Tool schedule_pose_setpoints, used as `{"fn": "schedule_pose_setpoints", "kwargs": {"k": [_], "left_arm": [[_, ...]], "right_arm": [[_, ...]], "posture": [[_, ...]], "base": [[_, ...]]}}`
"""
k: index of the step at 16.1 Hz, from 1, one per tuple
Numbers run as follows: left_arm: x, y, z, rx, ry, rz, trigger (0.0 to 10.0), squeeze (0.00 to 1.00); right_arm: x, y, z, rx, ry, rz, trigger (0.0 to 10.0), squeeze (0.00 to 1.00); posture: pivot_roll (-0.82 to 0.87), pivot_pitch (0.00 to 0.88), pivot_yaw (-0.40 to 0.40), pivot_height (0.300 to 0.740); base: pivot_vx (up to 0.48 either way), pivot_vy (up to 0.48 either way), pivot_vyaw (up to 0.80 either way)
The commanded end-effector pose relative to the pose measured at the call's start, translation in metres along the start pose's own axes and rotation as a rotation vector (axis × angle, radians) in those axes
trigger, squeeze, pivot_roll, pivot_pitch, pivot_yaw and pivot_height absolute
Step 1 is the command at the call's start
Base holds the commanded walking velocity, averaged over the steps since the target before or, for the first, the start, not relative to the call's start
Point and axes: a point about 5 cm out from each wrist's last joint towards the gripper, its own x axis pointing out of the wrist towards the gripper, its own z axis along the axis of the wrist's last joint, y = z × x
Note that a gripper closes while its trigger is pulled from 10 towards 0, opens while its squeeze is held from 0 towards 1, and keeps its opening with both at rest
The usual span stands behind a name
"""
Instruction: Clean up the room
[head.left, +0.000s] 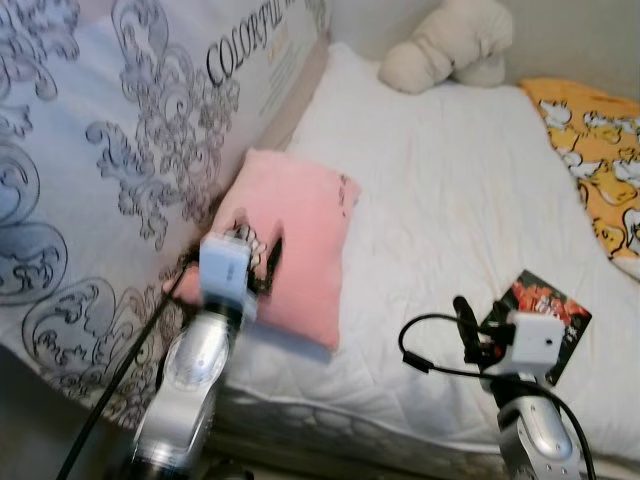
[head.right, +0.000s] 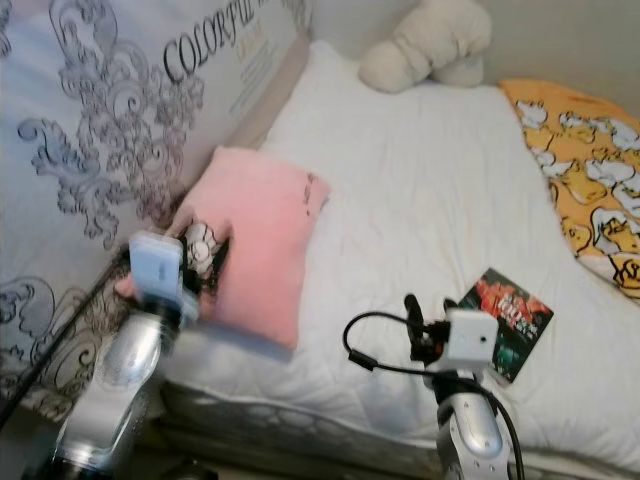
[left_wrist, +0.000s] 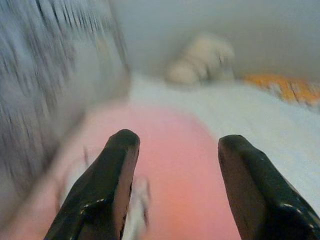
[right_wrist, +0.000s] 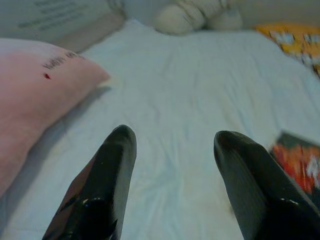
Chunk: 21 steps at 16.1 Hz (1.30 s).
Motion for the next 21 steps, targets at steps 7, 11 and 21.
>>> {"fn": "schedule_pose_setpoints", "kwargs": {"k": [7,11,21], "left_arm": [[0.017,-0.005,0.005,-0.034,-0.002,-0.039,10.0,0.00],[0.023,-0.007,0.009,-0.017,-0.033,-0.081,10.0,0.00],[0.059,0.020,-0.017,0.026,0.144,0.019,10.0,0.00]], "right_arm": [[0.038,0.017,0.012,0.138,-0.033,-0.068,10.0,0.00],[0.045,0.022,0.016,0.072,-0.054,-0.033,10.0,0.00],[0.058,0.027,0.000,-0.025,0.025,-0.005,10.0,0.00]], "posture": [[0.11,0.000,-0.073,0.740],[0.11,0.000,-0.067,0.740],[0.08,0.000,-0.055,0.740]], "base": [[0.000,-0.462,0.00],[0.000,-0.459,0.00],[0.125,-0.137,-0.38]]}}
